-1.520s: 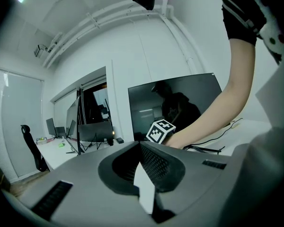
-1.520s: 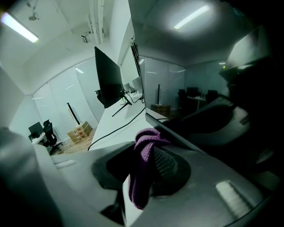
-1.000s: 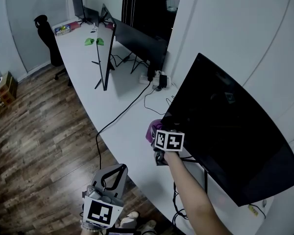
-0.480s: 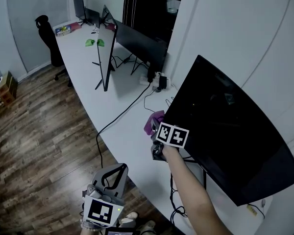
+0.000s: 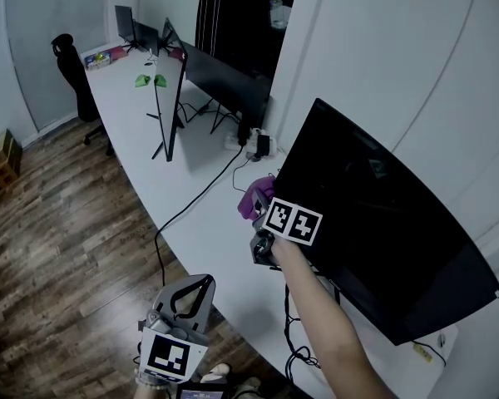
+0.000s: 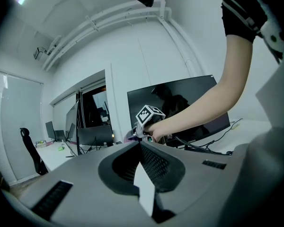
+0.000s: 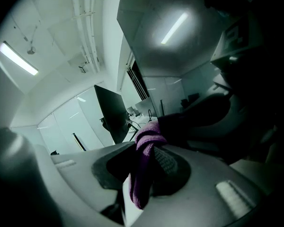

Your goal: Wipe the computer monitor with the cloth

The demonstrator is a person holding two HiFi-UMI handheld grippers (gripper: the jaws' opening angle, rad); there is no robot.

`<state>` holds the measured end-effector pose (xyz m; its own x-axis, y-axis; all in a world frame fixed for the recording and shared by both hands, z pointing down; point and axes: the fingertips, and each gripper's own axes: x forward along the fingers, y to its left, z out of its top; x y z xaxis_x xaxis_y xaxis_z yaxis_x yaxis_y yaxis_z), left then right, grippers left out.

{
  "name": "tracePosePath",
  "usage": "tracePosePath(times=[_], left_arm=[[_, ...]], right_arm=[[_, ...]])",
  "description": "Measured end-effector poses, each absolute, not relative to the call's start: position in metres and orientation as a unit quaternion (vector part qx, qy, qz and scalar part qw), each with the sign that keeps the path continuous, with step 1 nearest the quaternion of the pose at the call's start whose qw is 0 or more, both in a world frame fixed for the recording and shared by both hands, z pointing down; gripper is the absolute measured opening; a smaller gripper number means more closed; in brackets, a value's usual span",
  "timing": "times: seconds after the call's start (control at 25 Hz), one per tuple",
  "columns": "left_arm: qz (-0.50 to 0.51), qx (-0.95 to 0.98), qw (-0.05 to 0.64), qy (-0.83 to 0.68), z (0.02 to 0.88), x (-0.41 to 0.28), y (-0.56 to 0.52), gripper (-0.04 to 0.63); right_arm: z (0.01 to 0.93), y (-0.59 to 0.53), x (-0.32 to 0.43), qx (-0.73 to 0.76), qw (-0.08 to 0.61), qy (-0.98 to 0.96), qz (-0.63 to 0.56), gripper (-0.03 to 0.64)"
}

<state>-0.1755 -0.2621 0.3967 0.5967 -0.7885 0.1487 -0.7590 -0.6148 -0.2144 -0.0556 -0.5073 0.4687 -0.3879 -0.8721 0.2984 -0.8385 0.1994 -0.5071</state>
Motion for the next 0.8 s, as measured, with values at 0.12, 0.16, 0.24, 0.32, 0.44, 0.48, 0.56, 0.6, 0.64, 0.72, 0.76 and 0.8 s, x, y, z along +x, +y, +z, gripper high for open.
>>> tracePosePath(times=[0.12,0.16,0.24,0.32,0.44,0.48,0.56,0.6,0.64,0.72,0.76,0.8], left_arm=[[-0.115,-0.892,0.068,0.431,0.393,-0.173,-0.261,0.005],[-0.116,-0.893,0.07,0.429,0.392,-0.172,-0.261,0.006],[-0.118,-0.895,0.076,0.424,0.39,-0.169,-0.26,0.006],[-0.119,-0.895,0.078,0.422,0.388,-0.167,-0.259,0.006],[-0.116,-0.896,0.079,0.421,0.385,-0.165,-0.259,0.006],[-0.115,-0.897,0.082,0.419,0.383,-0.165,-0.259,0.006],[-0.113,-0.898,0.086,0.417,0.379,-0.163,-0.259,0.006],[-0.112,-0.898,0.087,0.417,0.377,-0.162,-0.258,0.006],[-0.11,-0.898,0.087,0.417,0.376,-0.161,-0.258,0.006],[-0.109,-0.899,0.089,0.415,0.374,-0.159,-0.258,0.006],[-0.108,-0.899,0.09,0.415,0.373,-0.159,-0.257,0.006],[-0.108,-0.899,0.091,0.414,0.372,-0.158,-0.257,0.006]], right_arm=[[0.451,-0.509,-0.053,-0.552,0.043,0.775,-0.304,0.084],[0.445,-0.51,-0.051,-0.552,0.048,0.776,-0.303,0.084],[0.434,-0.511,-0.048,-0.553,0.061,0.775,-0.3,0.086],[0.422,-0.512,-0.045,-0.554,0.073,0.774,-0.298,0.084],[0.406,-0.513,-0.042,-0.554,0.084,0.775,-0.291,0.084],[0.401,-0.513,-0.042,-0.554,0.087,0.776,-0.289,0.084],[0.391,-0.513,-0.04,-0.555,0.094,0.776,-0.285,0.086],[0.386,-0.513,-0.039,-0.555,0.098,0.776,-0.283,0.085],[0.38,-0.514,-0.039,-0.554,0.102,0.777,-0.281,0.085],[0.37,-0.515,-0.037,-0.555,0.11,0.777,-0.277,0.086],[0.366,-0.515,-0.036,-0.555,0.115,0.776,-0.276,0.086],[0.361,-0.516,-0.035,-0.556,0.12,0.775,-0.275,0.085]])
